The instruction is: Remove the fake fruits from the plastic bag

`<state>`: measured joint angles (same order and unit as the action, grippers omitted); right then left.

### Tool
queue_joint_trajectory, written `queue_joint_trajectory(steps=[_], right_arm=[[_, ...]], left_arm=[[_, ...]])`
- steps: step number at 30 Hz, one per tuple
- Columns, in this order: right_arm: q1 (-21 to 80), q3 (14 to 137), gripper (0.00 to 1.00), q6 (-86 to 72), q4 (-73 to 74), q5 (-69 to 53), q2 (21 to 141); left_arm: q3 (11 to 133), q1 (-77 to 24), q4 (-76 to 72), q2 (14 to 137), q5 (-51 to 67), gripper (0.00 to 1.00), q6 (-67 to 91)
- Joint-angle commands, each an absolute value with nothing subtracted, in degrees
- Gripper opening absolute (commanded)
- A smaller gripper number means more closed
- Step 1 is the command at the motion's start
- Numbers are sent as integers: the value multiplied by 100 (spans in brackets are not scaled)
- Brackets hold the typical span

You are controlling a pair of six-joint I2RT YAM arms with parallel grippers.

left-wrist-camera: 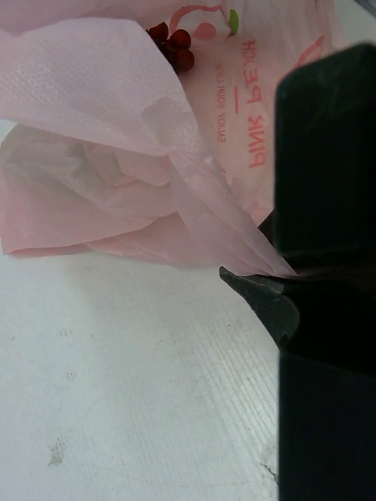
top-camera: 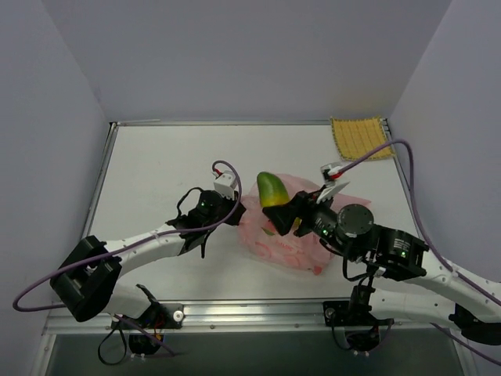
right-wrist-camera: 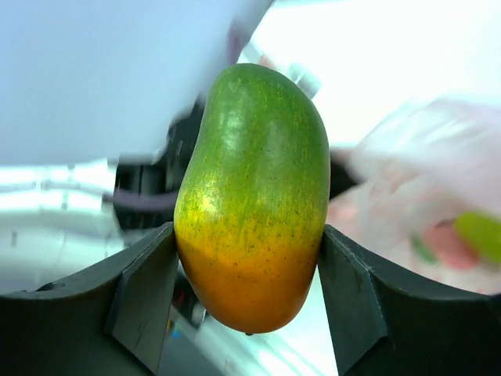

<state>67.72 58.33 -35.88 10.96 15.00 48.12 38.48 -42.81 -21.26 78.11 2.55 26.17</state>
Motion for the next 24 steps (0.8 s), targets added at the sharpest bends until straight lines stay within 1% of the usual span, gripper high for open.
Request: queue_joint_trajectory(steps=[1,2,4,5,7,8,9,10,11,12,14,15,17,18,19,21,24], right_arm=[[6567,6362,31,-3174,1213,3476,4903],[6461,6537,31,-2921,1195,4237,5000],[5997,6714,30,-2629,1195,4901,5482],[5107,6837,29,-2393,1073,4974,5658],[3865,6829,29,-2250,731,4004,6212],[2623,6777,29,-2267,164,3433,6370],[2071,6681,29,-2355,-172,2445,6755],[1604,6680,30,-2460,-385,2139,7020],[930,6732,30,-2557,-709,1970,7310],[714,6811,31,-2645,-842,1873,7939],[406,7258,32,-2567,-1106,1767,8636],[222,7469,32,-2392,-1151,1758,9292],[89,8058,32,-2216,-1230,1828,9894],[10,8260,32,-2171,-1230,1750,10401],[-174,8601,32,-2180,-1230,1636,10641],[-307,8893,32,-2206,-1257,1416,11237],[-334,9377,33,-2154,-1248,1362,11934]], left_arm=[[3823,-4228,-2285,7550,202,2,2628],[3815,-4236,-2311,7550,272,2,2637],[3797,-4236,-2425,7567,351,2,2715],[3771,-4236,-2469,7585,439,2,2751],[3762,-4245,-2601,7681,553,2,2847],[3762,-4245,-2645,7725,658,2,2882],[3762,-4245,-2715,7760,694,2,2918],[3762,-4254,-2742,7822,738,2,2961],[3770,-4263,-2760,7840,773,2,2962],[3771,-4271,-2777,7849,791,2,2971],[3753,-4280,-2795,7823,782,2,2971],[3718,-4280,-2847,7814,765,2,2971],[3709,-4289,-2830,7726,738,2,2936],[3709,-4289,-2787,7708,712,2,2909],[3718,-4298,-2751,7673,686,2,2892],[3744,-4307,-2690,7664,651,2,2830],[3762,-4315,-2707,7717,676,2,2830]])
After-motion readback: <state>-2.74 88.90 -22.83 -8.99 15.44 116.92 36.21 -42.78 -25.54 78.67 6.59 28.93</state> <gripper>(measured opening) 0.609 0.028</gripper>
